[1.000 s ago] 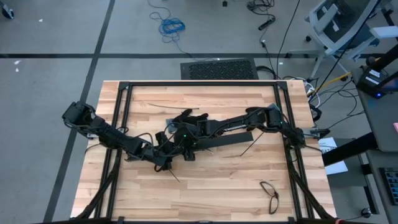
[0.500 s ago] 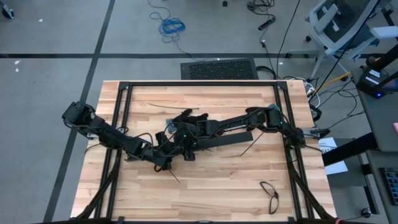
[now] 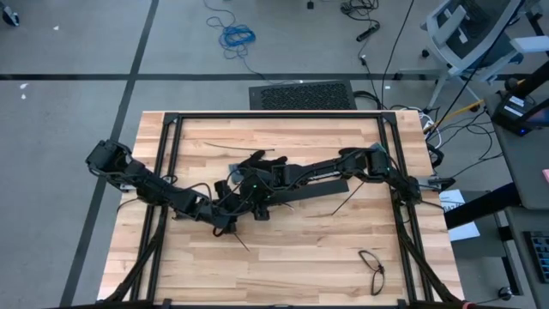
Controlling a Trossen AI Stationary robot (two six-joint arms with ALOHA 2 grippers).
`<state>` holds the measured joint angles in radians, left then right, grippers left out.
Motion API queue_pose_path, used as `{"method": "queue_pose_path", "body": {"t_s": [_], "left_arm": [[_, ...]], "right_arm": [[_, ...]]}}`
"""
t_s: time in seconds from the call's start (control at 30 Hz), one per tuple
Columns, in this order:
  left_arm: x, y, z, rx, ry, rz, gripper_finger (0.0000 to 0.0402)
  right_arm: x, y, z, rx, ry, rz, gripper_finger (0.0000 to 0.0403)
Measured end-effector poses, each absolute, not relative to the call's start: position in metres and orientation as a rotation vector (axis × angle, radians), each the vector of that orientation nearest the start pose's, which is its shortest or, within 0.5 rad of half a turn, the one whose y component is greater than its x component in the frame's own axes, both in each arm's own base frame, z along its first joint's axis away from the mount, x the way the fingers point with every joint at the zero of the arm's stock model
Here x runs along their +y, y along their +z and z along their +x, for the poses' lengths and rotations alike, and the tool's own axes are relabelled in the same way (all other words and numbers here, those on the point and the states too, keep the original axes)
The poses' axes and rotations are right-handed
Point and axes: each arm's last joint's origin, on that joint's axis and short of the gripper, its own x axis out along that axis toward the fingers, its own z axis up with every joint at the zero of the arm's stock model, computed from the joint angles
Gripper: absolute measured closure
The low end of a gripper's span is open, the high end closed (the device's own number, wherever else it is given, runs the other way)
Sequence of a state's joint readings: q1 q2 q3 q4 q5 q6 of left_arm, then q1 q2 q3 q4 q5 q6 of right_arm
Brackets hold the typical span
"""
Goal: Ziptie cables
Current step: Close the cable duct
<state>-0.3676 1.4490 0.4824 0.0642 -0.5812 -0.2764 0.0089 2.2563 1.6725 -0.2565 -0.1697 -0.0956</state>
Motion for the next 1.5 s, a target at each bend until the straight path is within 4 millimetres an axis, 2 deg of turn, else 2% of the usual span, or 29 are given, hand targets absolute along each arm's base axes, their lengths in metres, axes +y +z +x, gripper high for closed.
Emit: {"method": "queue_pose_path", "body": {"t_s": [0.17, 0.67, 0.8, 0.93, 1.07, 1.2, 1.33, 1.5], "left_arm": [[-0.070, 0.126, 0.225, 0.777, 0.246, 0.139, 0.0153], [-0.069, 0.126, 0.225, 0.782, 0.263, 0.121, 0.0147], [-0.065, 0.125, 0.225, 0.787, 0.295, 0.052, 0.0117], [-0.060, 0.127, 0.228, 0.819, 0.315, -0.022, 0.0066], [-0.060, 0.129, 0.230, 0.825, 0.290, 0.023, 0.0012], [-0.060, 0.128, 0.227, 0.884, 0.219, 0.145, 0.0018], [-0.061, 0.138, 0.218, 0.887, 0.210, 0.128, 0.0026], [-0.062, 0.168, 0.205, 0.778, 0.203, 0.072, 0.0027]], "right_arm": [[0.010, 0.151, 0.488, 0.836, 0.225, -0.012, 0.0160], [0.009, 0.151, 0.488, 0.835, 0.219, -0.010, 0.0160], [0.009, 0.151, 0.488, 0.834, 0.216, -0.011, 0.0160], [0.009, 0.151, 0.488, 0.836, 0.217, -0.011, 0.0160], [0.010, 0.151, 0.488, 0.837, 0.228, -0.007, 0.0160], [0.010, 0.151, 0.488, 0.837, 0.226, -0.008, 0.0160], [0.010, 0.151, 0.488, 0.837, 0.224, -0.009, 0.0160], [0.009, 0.150, 0.488, 0.840, 0.227, -0.007, 0.0160]]}}
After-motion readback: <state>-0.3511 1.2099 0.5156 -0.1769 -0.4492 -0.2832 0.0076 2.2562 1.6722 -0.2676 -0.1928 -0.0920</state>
